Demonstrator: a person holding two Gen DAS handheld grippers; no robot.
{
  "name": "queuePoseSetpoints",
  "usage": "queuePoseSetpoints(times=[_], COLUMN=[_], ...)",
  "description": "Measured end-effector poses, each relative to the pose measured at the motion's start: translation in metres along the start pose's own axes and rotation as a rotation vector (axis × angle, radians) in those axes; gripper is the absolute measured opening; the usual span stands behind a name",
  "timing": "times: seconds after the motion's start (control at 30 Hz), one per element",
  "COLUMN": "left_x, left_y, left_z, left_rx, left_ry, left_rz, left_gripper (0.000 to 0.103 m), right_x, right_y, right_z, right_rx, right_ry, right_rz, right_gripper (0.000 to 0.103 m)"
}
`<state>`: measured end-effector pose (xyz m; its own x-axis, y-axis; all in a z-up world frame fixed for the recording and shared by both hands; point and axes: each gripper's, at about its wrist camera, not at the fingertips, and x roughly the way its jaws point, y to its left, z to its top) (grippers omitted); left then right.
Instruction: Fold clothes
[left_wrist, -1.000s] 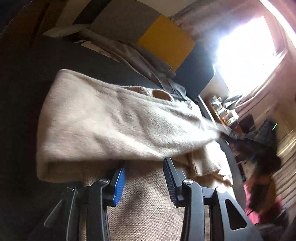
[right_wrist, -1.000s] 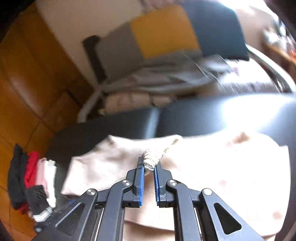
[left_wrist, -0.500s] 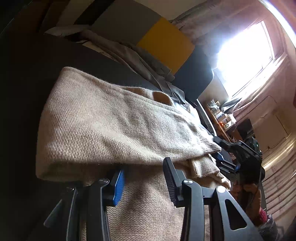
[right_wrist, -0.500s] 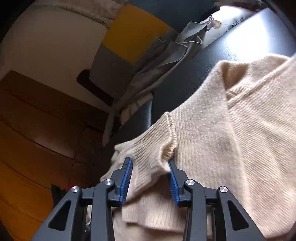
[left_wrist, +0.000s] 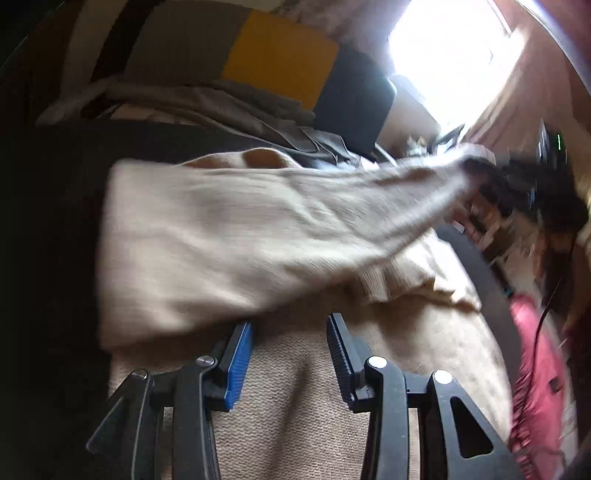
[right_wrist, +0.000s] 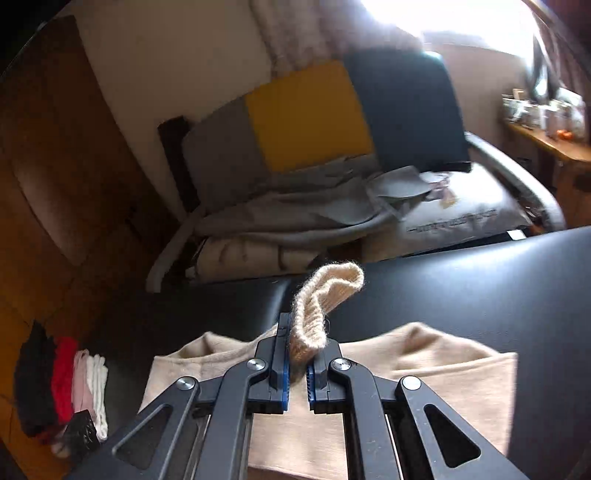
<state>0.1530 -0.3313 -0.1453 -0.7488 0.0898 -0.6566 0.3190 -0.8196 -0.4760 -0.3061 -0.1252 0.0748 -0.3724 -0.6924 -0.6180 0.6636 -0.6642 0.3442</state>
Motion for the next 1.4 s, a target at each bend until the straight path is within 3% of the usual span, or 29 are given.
queuePoseSetpoints(times=[0.17,0.4,0.57,0.73,0.83,1.0,1.07,1.23,1.4], left_x=[-0.012,-0.025,-0.032,-0.036,-0.039,-0.053,-0.062,-0.075,-0.045], left_y=[0.014,0.020,0.022,0.021,0.021,0.030,0.026,0.008,-0.015], left_z=[-0.005,-0.012,-0.016,-0.017,-0.017,-0.021,-0.020,0.002,0.035], left_rx=[-0.046,-0.054,-0.046,-0.026,-0.029,-0.123,-0.133,-0.062,0.027], left_ry=[-0.009,-0.018,-0.017,-0.017,-0.023,-0.032,-0.049,-0.108,-0.103], left_rz=[-0.020,0.003,0.032,0.107,0.126,0.087,0.060,0.062,0.092], left_gripper=[0.040,0.040,0.040,0.039,0.039,0.040,0.040,0.041,0.042], right_x=[0.002,0.001,-0.013,-0.005,0.007,0.010,0.004,-0.013,-0.024], right_y=[-0.052,-0.124,-0.132,-0.147,-0.157,-0.160,-0.165,-0.171,-0.154], right_z=[-0.031,-0.081,-0.086,-0.095,-0.105,-0.112,-0.112,-0.118,-0.109], right_rx=[0.106,0.256,0.271,0.292,0.327,0.312,0.327,0.321,0.236], right_ry=[0.053,0.070,0.023,0.057,0.096,0.102,0.096,0.101,0.054], right_rz=[-0.056,-0.056,-0.043,-0.105,-0.060,-0.063,-0.057,-0.064,-0.095], right_gripper=[0.007,0.007,0.007,0.008,0.012,0.012,0.020,0.025,0.028])
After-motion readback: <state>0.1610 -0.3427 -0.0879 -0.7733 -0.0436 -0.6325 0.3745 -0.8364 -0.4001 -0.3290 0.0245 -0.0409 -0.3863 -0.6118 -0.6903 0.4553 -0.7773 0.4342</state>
